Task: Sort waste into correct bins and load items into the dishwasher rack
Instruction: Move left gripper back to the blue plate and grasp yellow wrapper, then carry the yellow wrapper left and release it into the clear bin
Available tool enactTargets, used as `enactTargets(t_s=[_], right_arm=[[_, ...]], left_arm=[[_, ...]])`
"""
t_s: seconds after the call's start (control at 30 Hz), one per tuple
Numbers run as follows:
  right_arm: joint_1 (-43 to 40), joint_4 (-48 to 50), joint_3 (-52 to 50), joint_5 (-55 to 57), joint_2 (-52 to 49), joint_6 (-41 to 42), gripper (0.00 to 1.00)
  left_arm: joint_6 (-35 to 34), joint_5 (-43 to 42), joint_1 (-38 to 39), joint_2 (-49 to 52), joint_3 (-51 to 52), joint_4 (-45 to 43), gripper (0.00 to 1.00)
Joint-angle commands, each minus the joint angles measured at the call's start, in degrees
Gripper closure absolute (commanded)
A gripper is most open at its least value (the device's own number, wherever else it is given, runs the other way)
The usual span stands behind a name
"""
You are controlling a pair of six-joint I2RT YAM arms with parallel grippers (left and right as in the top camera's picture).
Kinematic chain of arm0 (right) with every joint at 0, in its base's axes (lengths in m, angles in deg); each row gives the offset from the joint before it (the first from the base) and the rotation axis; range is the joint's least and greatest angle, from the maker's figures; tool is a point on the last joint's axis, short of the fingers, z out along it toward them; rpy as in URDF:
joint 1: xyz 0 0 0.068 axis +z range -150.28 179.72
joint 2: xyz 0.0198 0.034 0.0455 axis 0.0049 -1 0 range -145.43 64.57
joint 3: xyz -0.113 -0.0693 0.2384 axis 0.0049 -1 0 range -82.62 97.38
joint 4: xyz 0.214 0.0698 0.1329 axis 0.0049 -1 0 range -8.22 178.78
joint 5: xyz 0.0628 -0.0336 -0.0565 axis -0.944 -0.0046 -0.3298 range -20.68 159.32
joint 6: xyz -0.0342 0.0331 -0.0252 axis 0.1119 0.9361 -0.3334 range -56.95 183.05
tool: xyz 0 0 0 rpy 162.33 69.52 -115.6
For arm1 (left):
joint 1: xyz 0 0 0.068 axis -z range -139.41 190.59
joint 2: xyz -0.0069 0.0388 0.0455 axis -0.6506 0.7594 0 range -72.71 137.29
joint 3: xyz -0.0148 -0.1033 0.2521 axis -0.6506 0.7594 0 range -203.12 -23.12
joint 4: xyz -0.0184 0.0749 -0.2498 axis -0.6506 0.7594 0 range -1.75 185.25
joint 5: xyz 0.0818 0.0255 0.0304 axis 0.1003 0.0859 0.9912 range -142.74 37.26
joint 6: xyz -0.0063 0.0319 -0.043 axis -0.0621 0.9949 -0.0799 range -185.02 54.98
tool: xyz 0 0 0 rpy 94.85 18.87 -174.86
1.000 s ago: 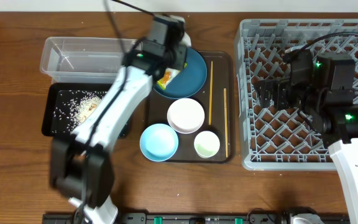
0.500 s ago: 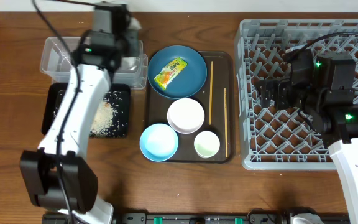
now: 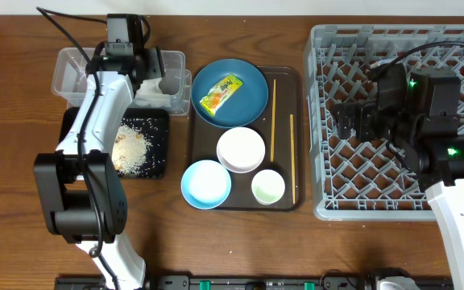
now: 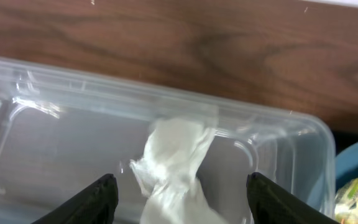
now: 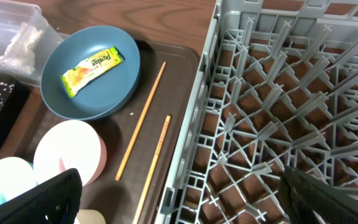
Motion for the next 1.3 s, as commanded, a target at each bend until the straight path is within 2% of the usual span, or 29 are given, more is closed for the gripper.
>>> enactTargets(t_s=[0.0, 0.1, 0.23, 0.4, 0.53, 0.77, 1.1, 1.27], right_arm=[[0.3, -0.1, 1.4, 0.1, -0.1, -1.1, 0.01], [0.3, 0.0, 1.4, 0.1, -0.1, -1.1, 0.01], [0.3, 0.1, 1.4, 0.1, -0.1, -1.1, 0.01], [0.3, 0.1, 1.4, 0.1, -0.1, -1.1, 0.01], [0.3, -0.1, 1.4, 0.1, -0.1, -1.1, 0.01], [0.3, -0.2, 1.4, 0.1, -0.1, -1.1, 0.01], [0.3, -1.1, 1.4, 0.1, -0.1, -1.1, 0.01], [0.3, -1.6, 1.4, 0.2, -0.1, -1.1, 0.01]], left_arm=[[-0.2, 0.0, -0.2, -2.0, -0.3, -0.4, 0.30], [-0.2, -4.2, 0.1, -4.6, -0.4, 0.1, 0.29], [1.7, -15.8, 2.7, -7.5, -0.4, 2.6, 0.29], [7.7, -17.5, 10.3, -5.1, -0.1, 4.5, 0.29], [8.2, -13.4, 15.7, -0.5, -0.1, 4.6, 0.29], [8.2, -5.2, 20.5, 7.4, -0.1, 2.7, 0.29], [8.3, 1.3, 21.1, 12.3, -0.1, -3.1, 0.29], [11.1, 1.8, 21.1, 14.9, -0.1, -4.6, 0.28]])
